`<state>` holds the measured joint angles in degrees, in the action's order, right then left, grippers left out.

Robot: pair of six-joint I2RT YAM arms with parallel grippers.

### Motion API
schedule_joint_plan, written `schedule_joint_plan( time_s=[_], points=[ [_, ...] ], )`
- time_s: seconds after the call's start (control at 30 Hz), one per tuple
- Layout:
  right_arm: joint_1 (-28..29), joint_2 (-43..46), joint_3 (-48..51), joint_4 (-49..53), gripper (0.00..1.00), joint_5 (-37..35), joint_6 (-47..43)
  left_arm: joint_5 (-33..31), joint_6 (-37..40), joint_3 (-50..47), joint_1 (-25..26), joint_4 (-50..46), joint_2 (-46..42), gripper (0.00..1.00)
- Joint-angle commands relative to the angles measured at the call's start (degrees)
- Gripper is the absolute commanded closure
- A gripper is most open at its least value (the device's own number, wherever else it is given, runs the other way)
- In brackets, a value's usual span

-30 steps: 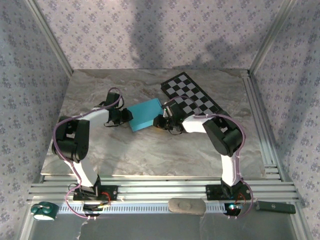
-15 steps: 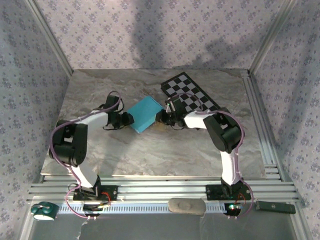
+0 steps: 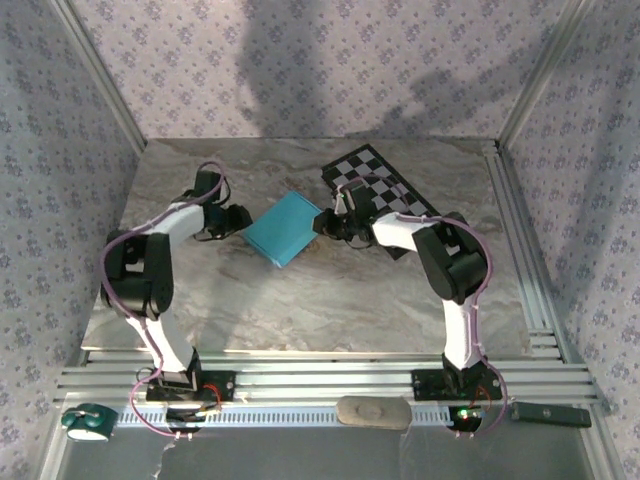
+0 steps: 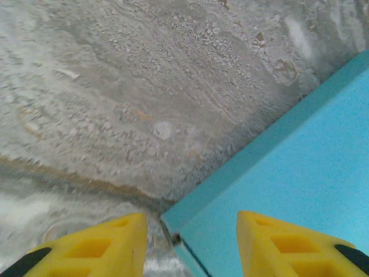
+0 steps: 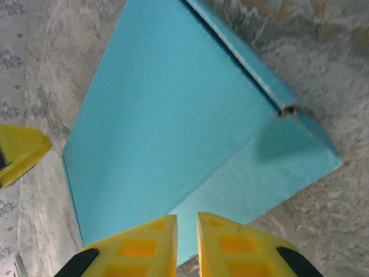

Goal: Fold the paper box

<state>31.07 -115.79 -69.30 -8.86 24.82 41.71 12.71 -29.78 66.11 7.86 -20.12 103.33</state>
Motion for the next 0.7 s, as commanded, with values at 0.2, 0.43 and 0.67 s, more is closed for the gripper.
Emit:
schedule_joint_plan(
  time_s=[0.2, 0.43, 0.67],
  points=[
    [3.78, 3.96, 9.48, -6.91, 0.81, -0.7, 7.72, 4.56, 3.62, 3.86, 0.06, 2.45, 5.41, 0.56],
    [5.07, 4.71, 10.99, -9.62, 0.82, 0.24, 10.84, 5.47, 1.56, -2.62, 0.87, 5.6, 1.57, 0.58],
    [8.03, 10.24, 19.02, -13.35, 0.82, -4.67, 15.82, 4.16, 0.42, -6.83, 2.42, 6.3, -1.93, 0.6]
  ],
)
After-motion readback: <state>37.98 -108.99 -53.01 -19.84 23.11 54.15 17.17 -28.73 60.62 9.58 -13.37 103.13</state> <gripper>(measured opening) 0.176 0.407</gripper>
